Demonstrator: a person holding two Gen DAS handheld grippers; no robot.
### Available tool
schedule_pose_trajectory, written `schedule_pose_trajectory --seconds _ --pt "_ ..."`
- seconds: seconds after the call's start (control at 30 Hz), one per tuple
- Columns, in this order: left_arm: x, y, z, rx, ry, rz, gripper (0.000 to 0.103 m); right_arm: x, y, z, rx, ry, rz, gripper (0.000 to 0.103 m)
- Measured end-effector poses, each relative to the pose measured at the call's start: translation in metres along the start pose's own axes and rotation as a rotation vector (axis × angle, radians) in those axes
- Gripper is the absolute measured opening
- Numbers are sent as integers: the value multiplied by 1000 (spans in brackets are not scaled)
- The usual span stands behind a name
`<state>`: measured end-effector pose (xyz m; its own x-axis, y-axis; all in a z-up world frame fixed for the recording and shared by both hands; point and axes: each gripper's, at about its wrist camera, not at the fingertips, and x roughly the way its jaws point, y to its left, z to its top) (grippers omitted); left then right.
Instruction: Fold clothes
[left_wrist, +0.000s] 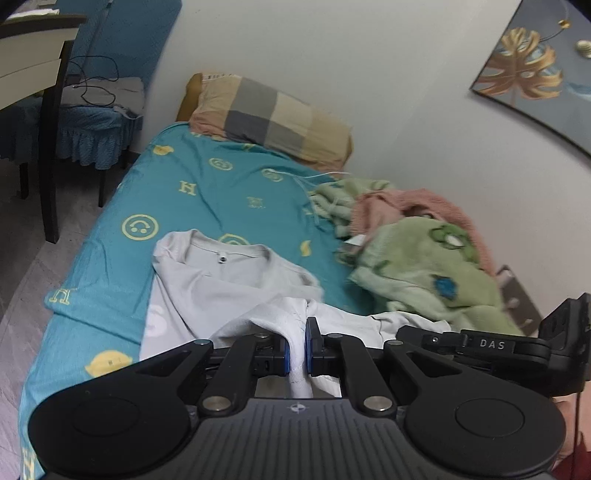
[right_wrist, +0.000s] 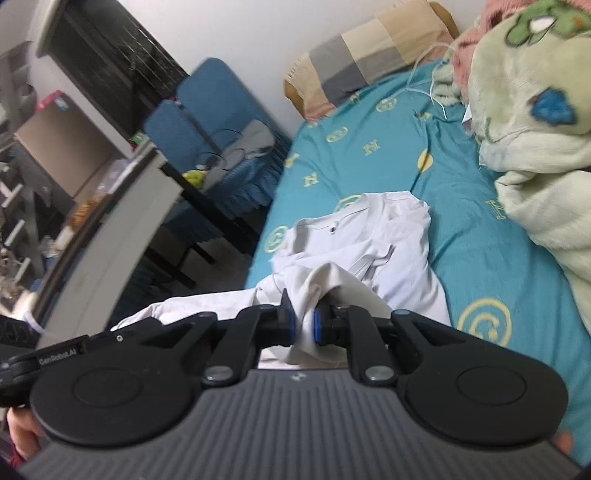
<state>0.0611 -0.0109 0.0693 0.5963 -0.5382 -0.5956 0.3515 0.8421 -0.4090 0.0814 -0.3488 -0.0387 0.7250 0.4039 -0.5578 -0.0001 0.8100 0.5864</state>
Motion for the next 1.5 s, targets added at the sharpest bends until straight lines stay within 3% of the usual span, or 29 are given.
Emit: schedule_pose_trajectory --seconds 0.3,0.4,0.57,0.63,0.73,0.8,0.87,0.93,1.0,1.2,1.33,1.5 --pt "140 68 -5 21 100 98 9 131 -52 7 -14 107 -118 13" --pt "167 74 -14 61 137 128 10 158 -59 6 -48 138 -168 13" --pt "188 83 -29 36 163 146 12 182 -69 3 -54 184 -215 14" --pt "185 84 -30 20 154 147 13 186 -73 3 -32 191 -213 14" --pt "170 78 -30 21 120 163 23 181 -71 2 -42 186 -204 16" --pt "155 72 -29 12 90 173 47 171 -63 2 -70 165 -206 28" --pt "136 64 -30 6 55 184 57 155 -53 0 -94 123 -195 67" --pt "115 54 -33 14 22 187 62 133 -42 -5 -123 70 -184 79" --pt "93 42 -37 29 -10 187 80 110 -30 -11 -152 25 -184 81" --pt "32 5 -64 138 -84 193 101 44 2 -35 -241 -55 -201 81" --pt "4 -4 -92 140 -96 175 102 15 6 -59 -255 -82 -201 81" --pt "-1 -5 -109 149 -77 195 101 0 7 -83 -270 -95 -212 81"
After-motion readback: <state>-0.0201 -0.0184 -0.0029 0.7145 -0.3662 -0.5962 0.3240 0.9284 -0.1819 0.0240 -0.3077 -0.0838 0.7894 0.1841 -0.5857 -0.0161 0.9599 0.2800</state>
